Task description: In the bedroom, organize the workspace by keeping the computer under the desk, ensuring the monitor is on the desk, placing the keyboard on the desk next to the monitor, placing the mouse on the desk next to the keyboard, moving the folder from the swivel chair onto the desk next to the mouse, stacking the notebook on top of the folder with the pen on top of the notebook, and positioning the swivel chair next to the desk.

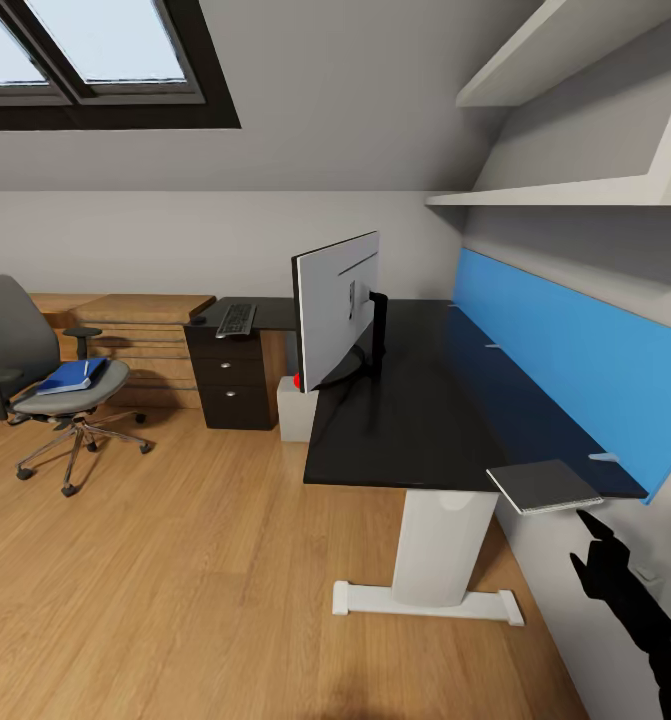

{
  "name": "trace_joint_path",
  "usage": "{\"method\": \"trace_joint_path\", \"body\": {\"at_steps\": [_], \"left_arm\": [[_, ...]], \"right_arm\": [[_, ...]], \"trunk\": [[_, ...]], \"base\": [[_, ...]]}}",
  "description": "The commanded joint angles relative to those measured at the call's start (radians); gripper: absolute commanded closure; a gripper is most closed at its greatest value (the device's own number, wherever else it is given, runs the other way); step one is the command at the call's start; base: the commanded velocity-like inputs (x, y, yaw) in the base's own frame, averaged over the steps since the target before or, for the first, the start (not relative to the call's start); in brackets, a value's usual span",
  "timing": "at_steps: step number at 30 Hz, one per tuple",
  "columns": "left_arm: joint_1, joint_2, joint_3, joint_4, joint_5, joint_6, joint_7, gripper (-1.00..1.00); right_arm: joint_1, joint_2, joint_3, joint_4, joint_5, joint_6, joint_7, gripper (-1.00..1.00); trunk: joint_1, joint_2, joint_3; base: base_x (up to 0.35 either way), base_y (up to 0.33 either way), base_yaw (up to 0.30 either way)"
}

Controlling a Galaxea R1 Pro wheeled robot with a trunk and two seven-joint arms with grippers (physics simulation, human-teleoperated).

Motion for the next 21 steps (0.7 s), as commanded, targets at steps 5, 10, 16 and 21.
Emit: {"method": "trace_joint_path", "body": {"at_steps": [5, 10, 16, 21], "left_arm": [[-0.001, 0.001, -0.005, -0.001, 0.01, -0.007, 0.004, -1.0], [-0.001, 0.001, -0.006, -0.008, 0.01, -0.007, 0.004, -1.0], [-0.001, 0.001, -0.007, -0.086, 0.01, 0.0, 0.005, -1.0], [-0.001, 0.001, -0.006, -0.251, 0.01, 0.081, 0.008, -1.0]], "right_arm": [[-0.001, 0.001, -0.002, 0.004, -0.003, 0.006, 0.001, -1.0], [-0.002, 0.002, -0.002, 0.005, -0.003, 0.007, 0.001, -1.0], [-0.002, 0.003, -0.002, 0.005, -0.003, 0.007, 0.001, -1.0], [-0.002, 0.003, -0.001, 0.005, -0.003, 0.007, 0.001, -1.0]], "trunk": [[0.0, 0.0, -0.001], [0.0, 0.0, -0.001], [0.0, 0.0, -0.001], [0.0, 0.0, -0.001]], "base": [[0.0, 0.0, 0.0], [0.0, 0.0, 0.0], [0.0, 0.0, 0.0], [0.0, 0.0, 0.0]]}}
